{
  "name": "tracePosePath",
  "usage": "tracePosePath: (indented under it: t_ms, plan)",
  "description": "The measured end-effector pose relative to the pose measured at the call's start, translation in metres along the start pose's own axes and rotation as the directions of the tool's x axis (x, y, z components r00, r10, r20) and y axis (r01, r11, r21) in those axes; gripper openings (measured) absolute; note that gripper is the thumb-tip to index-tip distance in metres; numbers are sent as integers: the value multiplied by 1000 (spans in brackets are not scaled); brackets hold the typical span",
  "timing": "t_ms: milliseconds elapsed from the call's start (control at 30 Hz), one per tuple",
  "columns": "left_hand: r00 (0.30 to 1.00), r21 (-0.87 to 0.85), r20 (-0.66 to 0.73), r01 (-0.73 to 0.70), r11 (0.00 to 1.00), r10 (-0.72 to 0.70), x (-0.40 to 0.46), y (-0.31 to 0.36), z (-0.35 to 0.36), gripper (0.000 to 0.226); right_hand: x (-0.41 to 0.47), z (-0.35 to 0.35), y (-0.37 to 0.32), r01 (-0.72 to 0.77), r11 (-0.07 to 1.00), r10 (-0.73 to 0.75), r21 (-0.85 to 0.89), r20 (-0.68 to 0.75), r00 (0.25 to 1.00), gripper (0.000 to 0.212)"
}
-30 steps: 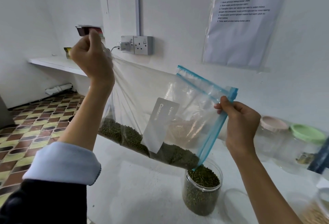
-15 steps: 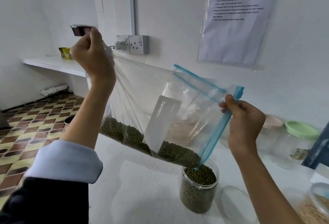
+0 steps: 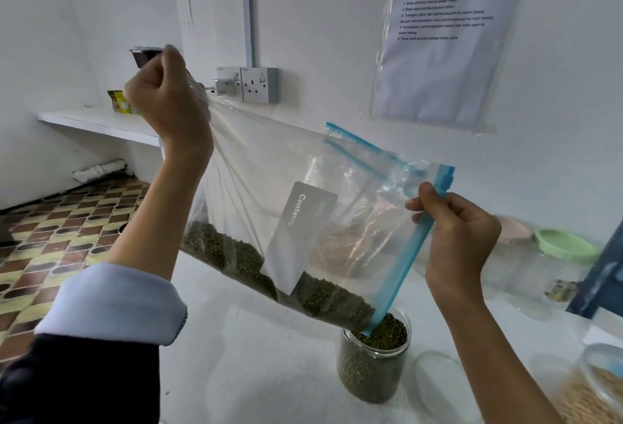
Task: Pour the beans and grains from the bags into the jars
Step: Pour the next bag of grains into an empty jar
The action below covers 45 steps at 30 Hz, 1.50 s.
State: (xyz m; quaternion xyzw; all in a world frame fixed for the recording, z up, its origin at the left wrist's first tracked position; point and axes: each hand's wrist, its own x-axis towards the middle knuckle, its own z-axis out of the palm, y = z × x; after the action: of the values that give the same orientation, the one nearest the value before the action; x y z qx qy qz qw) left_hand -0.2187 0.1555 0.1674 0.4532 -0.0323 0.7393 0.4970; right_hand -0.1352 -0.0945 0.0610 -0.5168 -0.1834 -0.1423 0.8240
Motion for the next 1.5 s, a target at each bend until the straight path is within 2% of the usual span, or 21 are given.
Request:
tracePosePath:
  t_ms: [167,500,833,1167,1500]
  plan:
    - [1000,-19,-14,-7,1000,7,5,1,-4,40,-2,5,1,-22,1000,22,-8,6,1000,23]
    - [999,81,-24,-37,996,39,9,3,-15,40,-1,13,6,-37,998,39,-46,58,998,22]
    - [997,49,-68,-40,998,44,9,7,-14,42,8,18,23,-26,999,25,-48,-38,999,20]
    - [995,85,-79,-54,995,61,9,0,-17,40,18,20,27,-10,991,15,-136,37,999,17]
    - [997,51,-74,-24,998,28,3,-3,-8,40,27,13,28,-17,991,16,-131,-14,1000,20]
